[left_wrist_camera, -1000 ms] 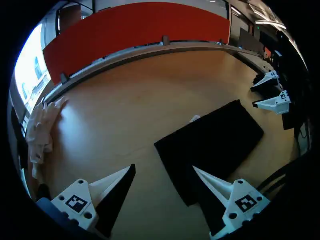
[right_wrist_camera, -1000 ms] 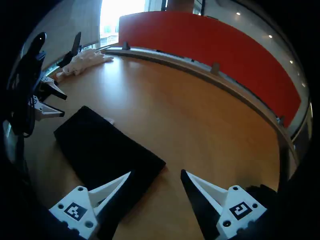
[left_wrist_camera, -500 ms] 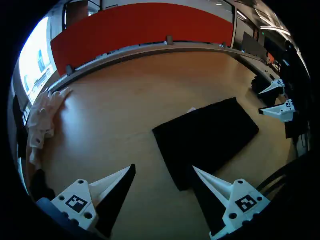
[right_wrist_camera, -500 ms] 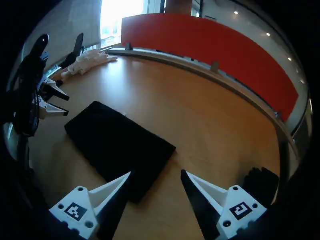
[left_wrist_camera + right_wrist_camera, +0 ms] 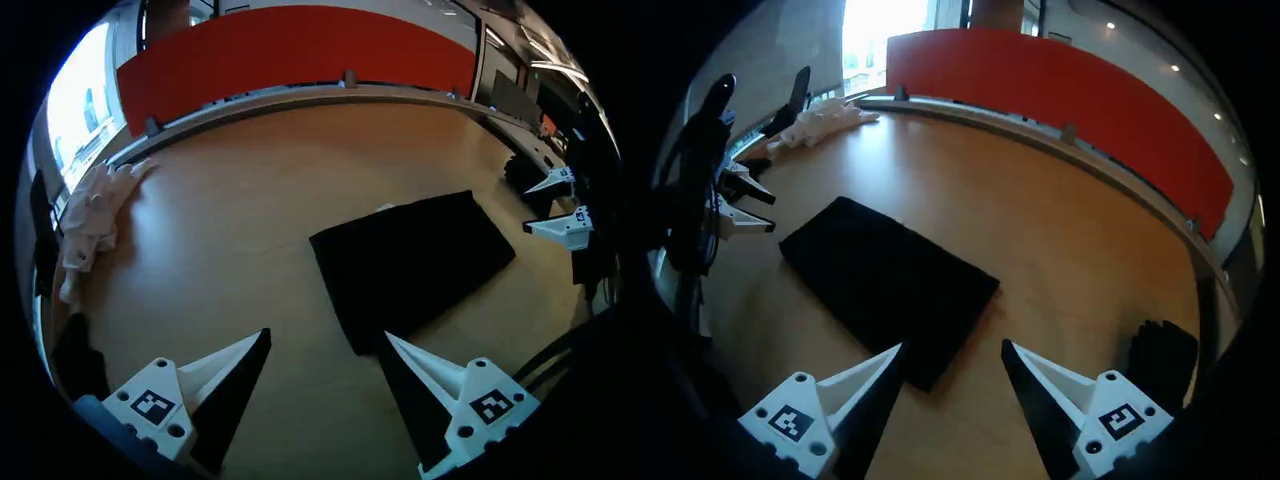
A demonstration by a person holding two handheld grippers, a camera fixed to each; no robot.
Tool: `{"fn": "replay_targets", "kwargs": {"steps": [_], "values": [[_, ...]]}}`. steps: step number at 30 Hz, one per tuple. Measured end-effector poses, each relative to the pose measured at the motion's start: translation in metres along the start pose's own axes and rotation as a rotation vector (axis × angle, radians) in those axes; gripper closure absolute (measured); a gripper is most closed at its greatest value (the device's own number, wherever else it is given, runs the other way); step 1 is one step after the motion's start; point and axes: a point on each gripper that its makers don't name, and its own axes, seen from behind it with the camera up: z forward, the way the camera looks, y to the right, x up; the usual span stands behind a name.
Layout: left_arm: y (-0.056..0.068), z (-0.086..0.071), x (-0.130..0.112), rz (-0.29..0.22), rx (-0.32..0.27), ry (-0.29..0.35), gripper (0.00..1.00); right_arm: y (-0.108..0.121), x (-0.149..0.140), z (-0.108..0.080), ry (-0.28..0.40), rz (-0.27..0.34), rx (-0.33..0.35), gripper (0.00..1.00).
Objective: Fold towel
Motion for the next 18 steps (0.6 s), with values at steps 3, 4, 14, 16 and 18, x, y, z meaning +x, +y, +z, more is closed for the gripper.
{"fn": "replay_targets", "kwargs": {"steps": [3, 4, 14, 16, 18], "values": [[-0.003, -0.005, -0.002, -0.014, 0.010, 0.007, 0.06, -0.004, -0.001, 0.001, -0.001, -0.017, 0.017, 0.14], [-0.004, -0.007, -0.003, -0.019, 0.015, 0.009, 0.06, -0.005, -0.001, 0.002, -0.004, -0.023, 0.021, 0.14], [-0.020, -0.027, -0.017, -0.087, 0.066, 0.024, 0.06, -0.014, -0.002, 0.008, -0.009, -0.078, 0.064, 0.14], [-0.024, -0.031, -0.020, -0.099, 0.076, 0.025, 0.06, -0.015, -0.002, 0.009, -0.008, -0.083, 0.070, 0.14], [-0.027, -0.035, -0.023, -0.110, 0.085, 0.026, 0.06, -0.015, -0.002, 0.011, -0.008, -0.087, 0.075, 0.14]]}}
